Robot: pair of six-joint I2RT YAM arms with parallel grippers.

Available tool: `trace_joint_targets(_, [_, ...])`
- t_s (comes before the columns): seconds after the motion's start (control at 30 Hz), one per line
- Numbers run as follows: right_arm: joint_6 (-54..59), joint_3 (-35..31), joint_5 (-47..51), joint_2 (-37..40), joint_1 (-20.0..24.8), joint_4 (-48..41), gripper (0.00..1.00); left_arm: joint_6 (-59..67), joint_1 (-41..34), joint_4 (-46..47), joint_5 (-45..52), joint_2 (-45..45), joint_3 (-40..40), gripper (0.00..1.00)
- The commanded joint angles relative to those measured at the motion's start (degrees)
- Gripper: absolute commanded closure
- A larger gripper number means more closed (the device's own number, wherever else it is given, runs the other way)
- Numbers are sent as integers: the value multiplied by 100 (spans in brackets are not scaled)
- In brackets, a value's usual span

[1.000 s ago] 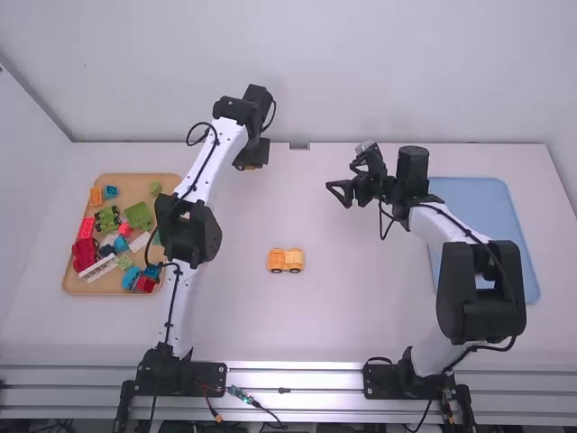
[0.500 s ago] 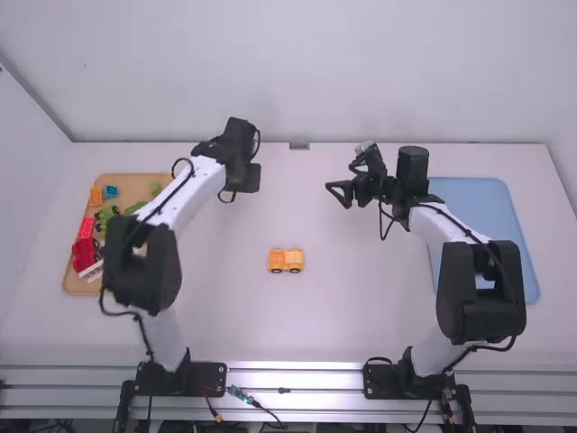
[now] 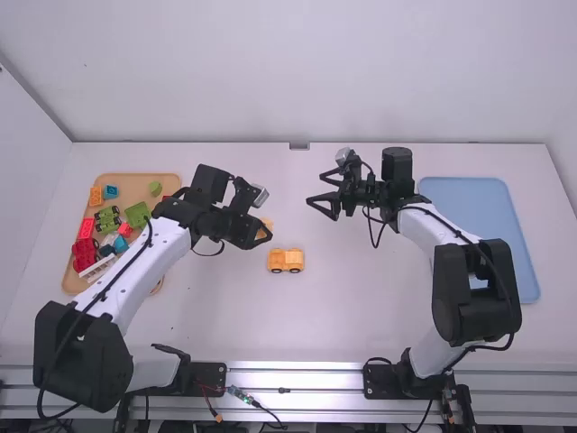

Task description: Assemble lego blocks to make yellow taxi

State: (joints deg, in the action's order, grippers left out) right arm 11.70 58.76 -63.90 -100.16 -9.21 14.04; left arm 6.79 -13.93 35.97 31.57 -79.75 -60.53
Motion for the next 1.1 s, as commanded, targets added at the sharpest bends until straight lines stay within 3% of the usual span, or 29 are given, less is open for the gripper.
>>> trace_joint_targets(0.0, [-149,20,-942,171,-129,2,1,870,33,114,970,281,48,98])
trace_joint_targets(0.07, [-79,20,-1386,171,-245,-136,1,1457,59,271,1408,333,53,98])
trace_joint_targets(0.3, [332,-39,-2118,171,-564,-275,2,1595,219,241,1707,333,57,98])
trace_joint_targets(0.57, [1099,-59,-2542,171,-793,-824,4,2633,214,560,2269,307,64,98])
trace_joint_targets(0.87, [758,-59,-2531,171,-949,-831,8,2557,205,247,2284,307,256,98])
trace_joint_targets(1.07, [-166,-61,-1742,171,-1215,-385,11,2631,229,169,2282,307,256,98])
